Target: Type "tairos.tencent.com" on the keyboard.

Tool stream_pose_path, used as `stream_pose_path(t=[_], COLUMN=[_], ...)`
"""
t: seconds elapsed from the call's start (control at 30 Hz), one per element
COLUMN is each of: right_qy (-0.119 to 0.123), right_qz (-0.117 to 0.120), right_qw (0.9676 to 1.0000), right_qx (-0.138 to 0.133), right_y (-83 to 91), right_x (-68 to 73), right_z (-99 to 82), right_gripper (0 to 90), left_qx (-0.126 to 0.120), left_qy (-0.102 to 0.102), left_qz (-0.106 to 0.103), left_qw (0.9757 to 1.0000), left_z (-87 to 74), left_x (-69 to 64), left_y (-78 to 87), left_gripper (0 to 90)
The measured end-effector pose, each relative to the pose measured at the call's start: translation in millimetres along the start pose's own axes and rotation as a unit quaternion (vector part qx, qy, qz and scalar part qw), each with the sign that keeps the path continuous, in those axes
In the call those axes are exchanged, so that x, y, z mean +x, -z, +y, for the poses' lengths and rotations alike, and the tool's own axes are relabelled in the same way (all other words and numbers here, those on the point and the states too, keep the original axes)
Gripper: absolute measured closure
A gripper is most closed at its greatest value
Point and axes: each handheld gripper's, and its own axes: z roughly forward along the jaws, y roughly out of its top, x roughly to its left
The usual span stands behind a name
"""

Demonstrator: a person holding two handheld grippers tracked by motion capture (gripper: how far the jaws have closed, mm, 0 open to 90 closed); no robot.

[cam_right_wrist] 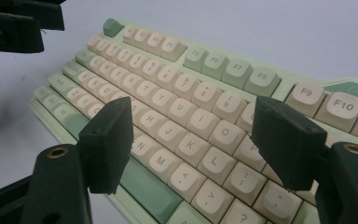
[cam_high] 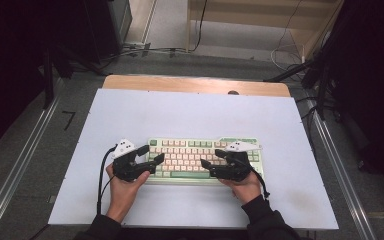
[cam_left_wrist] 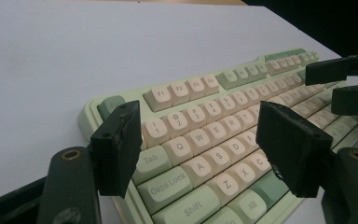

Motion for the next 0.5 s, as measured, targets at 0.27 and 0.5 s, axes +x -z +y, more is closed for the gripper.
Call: stream_pose_path(t=[0.27, 0.5], right_qy=[-0.003, -0.005], right_qz=[-0.003, -0.006], right_qw=[1.0000, 1.0000], right_qx=[-0.003, -0.005], right_y=[1.8, 3.6], right_x=[-1.7, -3.3], right_z=[0.2, 0.1], right_gripper=[28.6, 29.4], left_qx=[0.008, 0.024], left_qy=[-0.024, -0.043], left_qz=[-0.022, -0.051], left_qw=[0.9994, 0.9975], left_z=[7.3, 8.6], left_x=[-14.2, -23.5], left_y=[-20.0, -36.4], left_gripper=[54.4, 84.3])
